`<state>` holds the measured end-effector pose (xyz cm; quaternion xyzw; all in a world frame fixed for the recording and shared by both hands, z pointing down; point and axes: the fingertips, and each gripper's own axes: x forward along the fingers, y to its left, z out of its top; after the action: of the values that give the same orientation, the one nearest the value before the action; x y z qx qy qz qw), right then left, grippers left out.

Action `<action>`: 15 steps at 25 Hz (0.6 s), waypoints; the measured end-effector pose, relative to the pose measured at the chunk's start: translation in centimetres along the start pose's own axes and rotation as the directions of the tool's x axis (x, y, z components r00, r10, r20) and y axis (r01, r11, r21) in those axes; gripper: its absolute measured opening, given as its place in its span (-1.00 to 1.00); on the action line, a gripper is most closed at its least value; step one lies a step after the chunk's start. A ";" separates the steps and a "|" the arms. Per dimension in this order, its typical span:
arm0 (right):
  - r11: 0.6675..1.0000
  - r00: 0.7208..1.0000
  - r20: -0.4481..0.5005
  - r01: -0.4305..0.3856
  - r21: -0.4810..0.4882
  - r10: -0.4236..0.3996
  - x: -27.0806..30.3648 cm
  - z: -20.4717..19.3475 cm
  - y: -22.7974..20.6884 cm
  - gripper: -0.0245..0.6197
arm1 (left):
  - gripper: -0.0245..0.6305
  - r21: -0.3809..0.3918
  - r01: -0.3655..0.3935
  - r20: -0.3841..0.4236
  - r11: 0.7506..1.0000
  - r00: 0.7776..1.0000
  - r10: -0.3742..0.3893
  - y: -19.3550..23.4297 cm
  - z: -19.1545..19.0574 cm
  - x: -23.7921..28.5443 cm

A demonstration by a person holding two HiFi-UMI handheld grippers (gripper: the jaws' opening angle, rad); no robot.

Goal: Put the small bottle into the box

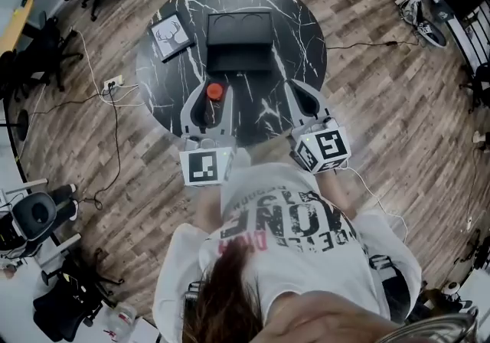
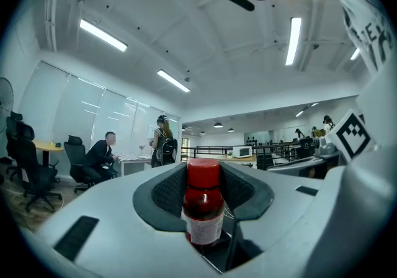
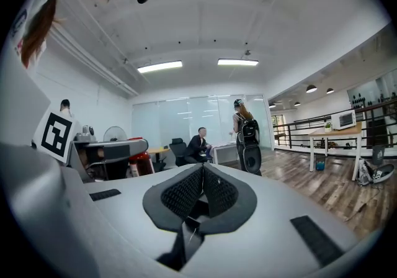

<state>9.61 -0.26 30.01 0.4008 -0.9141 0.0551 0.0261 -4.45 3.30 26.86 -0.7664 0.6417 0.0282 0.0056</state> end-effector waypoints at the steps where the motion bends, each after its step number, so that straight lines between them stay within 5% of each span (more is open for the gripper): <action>1: 1.000 1.000 -0.001 0.008 0.001 -0.008 0.8 0.0 0.1 -0.92 | -0.47 0.000 0.010 -0.003 1.000 1.000 -0.010 0.7 -0.1 0.6; 15: 0.991 0.990 -0.051 0.130 0.009 -0.130 7.2 -1.2 0.8 -0.92 | -0.47 -0.012 0.114 -0.098 0.993 0.989 -0.114 7.3 -2.4 5.7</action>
<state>4.19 -4.83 31.79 0.4581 -0.8848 0.0689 0.0503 -10.56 -3.65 29.14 -0.8024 0.5962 -0.0079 -0.0270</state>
